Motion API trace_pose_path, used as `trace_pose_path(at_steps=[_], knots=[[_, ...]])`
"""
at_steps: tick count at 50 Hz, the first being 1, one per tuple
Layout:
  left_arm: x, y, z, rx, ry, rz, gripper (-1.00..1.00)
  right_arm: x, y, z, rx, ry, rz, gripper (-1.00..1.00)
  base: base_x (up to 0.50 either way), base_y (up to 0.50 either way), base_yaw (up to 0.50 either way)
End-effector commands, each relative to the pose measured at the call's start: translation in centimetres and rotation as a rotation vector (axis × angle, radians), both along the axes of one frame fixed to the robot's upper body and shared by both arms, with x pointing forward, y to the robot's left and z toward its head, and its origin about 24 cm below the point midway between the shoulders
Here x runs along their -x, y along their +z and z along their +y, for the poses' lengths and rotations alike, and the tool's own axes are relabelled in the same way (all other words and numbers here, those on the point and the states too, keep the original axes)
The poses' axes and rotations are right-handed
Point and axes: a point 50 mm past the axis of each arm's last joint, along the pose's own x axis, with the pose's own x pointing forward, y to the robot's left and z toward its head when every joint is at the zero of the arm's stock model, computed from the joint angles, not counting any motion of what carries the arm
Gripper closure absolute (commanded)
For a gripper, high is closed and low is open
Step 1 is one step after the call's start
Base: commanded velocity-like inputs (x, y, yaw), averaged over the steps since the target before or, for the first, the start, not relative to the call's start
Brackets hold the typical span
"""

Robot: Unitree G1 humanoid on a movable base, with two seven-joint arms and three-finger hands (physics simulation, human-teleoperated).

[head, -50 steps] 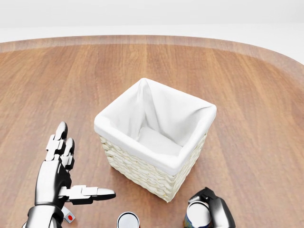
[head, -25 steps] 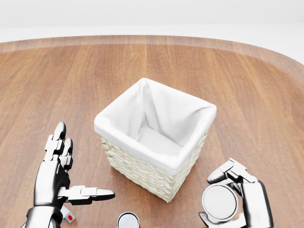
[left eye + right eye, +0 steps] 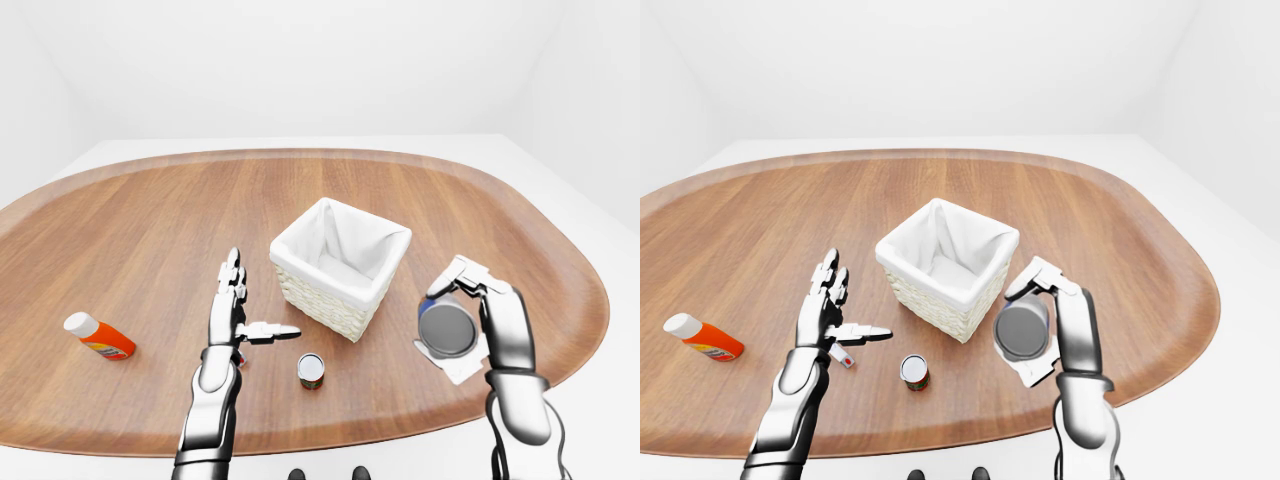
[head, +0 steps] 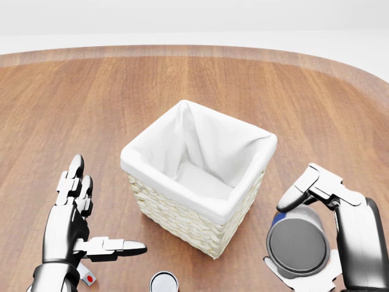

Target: Pick up the alphabet soup and the cream cheese box, and put them in the basket.

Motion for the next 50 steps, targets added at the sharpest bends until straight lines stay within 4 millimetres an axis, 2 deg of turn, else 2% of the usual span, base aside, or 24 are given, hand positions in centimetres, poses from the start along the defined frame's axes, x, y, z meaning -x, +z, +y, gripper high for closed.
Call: trace_pose_path(at_steps=[1, 14, 23, 26, 30, 37, 43, 50], knots=[[0.0, 0.1, 0.0, -0.001, 0.000, 0.000, -1.00, -0.1, 4.2, 1.5, 0.050, 0.091, -0.192, 1.00, 0.00, 0.00, 0.00], [0.0, -0.1, 0.0, 0.003, -0.003, -0.003, -1.00, -0.7, 8.9, 4.0, 0.183, 0.204, -0.407, 1.00, 0.00, 0.00, 0.00], [0.0, -0.1, 0.0, 0.002, -0.003, -0.004, -1.00, -3.7, 10.2, 5.2, 0.208, 0.247, -0.434, 1.00, 0.00, 0.00, 0.00], [0.0, -0.2, 0.0, 0.003, -0.003, -0.004, -1.00, -4.8, 10.2, 5.2, 0.204, 0.249, -0.421, 1.00, 0.00, 0.00, 0.00], [0.0, -0.2, 0.0, 0.003, -0.003, -0.003, -1.00, -7.3, 9.8, 5.5, 0.184, 0.253, -0.371, 1.00, 0.00, 0.00, 0.00], [0.0, -0.1, 0.1, 0.004, -0.001, -0.004, -1.00, -11.4, 7.4, 7.0, 0.140, 0.276, -0.221, 1.00, 0.00, 0.00, 0.00], [-0.1, -0.2, 0.1, 0.004, -0.002, -0.004, -1.00, -13.9, 5.4, 8.2, 0.125, 0.277, -0.103, 1.00, 0.00, 0.00, 0.00], [-0.1, -0.2, 0.1, 0.005, -0.002, -0.005, -1.00, -16.1, 4.8, 8.7, 0.109, 0.270, -0.033, 1.00, 0.00, 0.00, 0.00]])
